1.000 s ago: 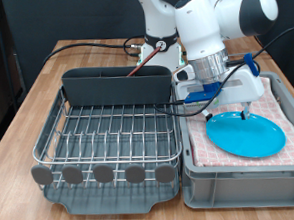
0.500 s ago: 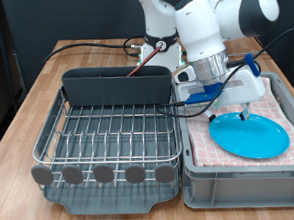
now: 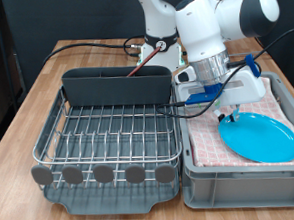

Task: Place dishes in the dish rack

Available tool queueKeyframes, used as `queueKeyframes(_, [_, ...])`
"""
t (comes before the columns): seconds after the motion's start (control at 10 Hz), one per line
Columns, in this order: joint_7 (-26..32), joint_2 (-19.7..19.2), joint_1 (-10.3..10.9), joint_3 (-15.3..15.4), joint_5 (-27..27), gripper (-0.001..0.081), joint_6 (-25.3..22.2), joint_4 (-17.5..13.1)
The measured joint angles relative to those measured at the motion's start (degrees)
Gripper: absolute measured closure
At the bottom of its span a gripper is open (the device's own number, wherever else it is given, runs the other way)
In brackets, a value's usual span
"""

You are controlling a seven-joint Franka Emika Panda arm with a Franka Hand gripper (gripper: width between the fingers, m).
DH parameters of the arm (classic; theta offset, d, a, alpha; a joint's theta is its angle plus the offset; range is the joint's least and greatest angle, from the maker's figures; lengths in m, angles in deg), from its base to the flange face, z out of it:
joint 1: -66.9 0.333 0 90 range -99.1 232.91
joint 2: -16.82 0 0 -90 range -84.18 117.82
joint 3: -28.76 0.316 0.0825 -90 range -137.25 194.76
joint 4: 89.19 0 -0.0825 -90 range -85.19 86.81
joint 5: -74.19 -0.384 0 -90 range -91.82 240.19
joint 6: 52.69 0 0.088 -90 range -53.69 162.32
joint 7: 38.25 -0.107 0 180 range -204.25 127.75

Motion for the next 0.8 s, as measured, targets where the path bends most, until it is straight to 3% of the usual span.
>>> queueKeyframes(0.1, [3.3,0.0,-0.4,0.7,-2.6,0.0659,0.1,-0.2])
queueKeyframes(0.2, [4.3,0.0,-0.5,0.8,-3.1,0.0776,0.2,-0.3])
queueKeyframes(0.4, [-0.5,0.0,0.4,-0.7,1.9,0.0777,-0.2,-0.3])
queueKeyframes(0.6, [-17.3,0.8,4.6,-6.7,17.8,0.0777,-2.3,0.5])
queueKeyframes(0.8, [-33.8,4.1,9.1,-13.2,33.6,0.0777,-5.8,1.9])
